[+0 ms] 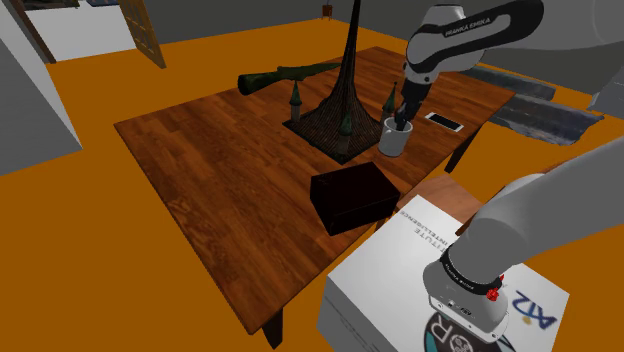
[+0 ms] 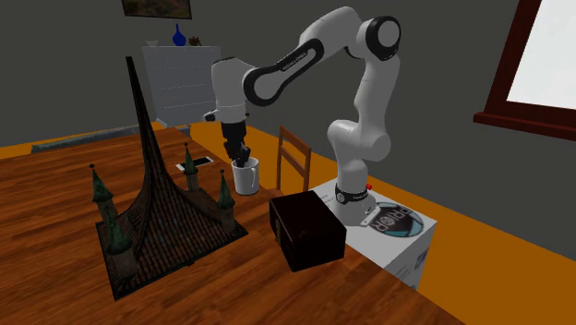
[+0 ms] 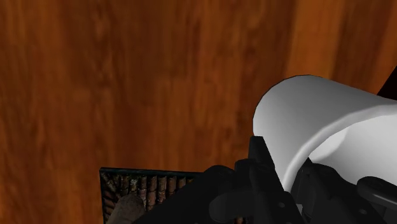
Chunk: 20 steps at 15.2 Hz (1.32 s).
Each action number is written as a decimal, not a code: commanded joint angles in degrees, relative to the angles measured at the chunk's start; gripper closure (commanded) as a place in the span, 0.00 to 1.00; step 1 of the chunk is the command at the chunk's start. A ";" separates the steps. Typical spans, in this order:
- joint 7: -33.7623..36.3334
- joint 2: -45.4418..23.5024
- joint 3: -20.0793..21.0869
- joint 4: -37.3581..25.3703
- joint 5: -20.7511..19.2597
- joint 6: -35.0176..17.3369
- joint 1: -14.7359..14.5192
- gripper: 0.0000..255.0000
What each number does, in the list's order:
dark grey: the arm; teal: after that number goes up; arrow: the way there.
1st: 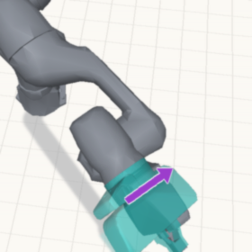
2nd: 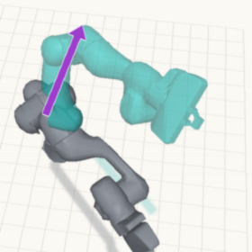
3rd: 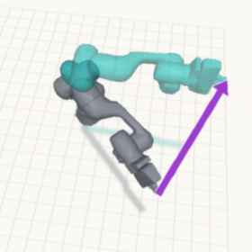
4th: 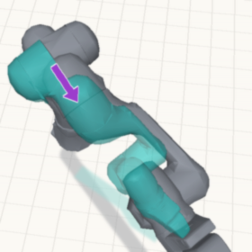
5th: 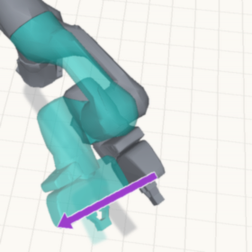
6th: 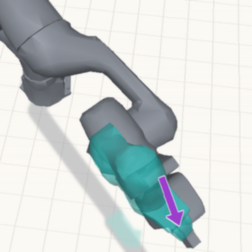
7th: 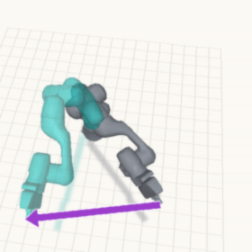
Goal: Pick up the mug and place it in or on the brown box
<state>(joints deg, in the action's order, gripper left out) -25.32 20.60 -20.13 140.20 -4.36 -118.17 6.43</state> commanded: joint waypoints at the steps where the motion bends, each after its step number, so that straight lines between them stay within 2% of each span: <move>1: 0.24 0.58 0.26 -1.15 -0.03 1.72 -0.03 1.00; 17: 1.14 3.54 1.69 -11.12 0.00 14.58 -0.16 1.00; 20: 3.99 6.17 3.90 -9.36 0.35 15.45 -0.82 1.00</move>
<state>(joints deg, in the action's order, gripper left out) -22.64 25.87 -17.20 130.08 -4.24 -102.87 5.95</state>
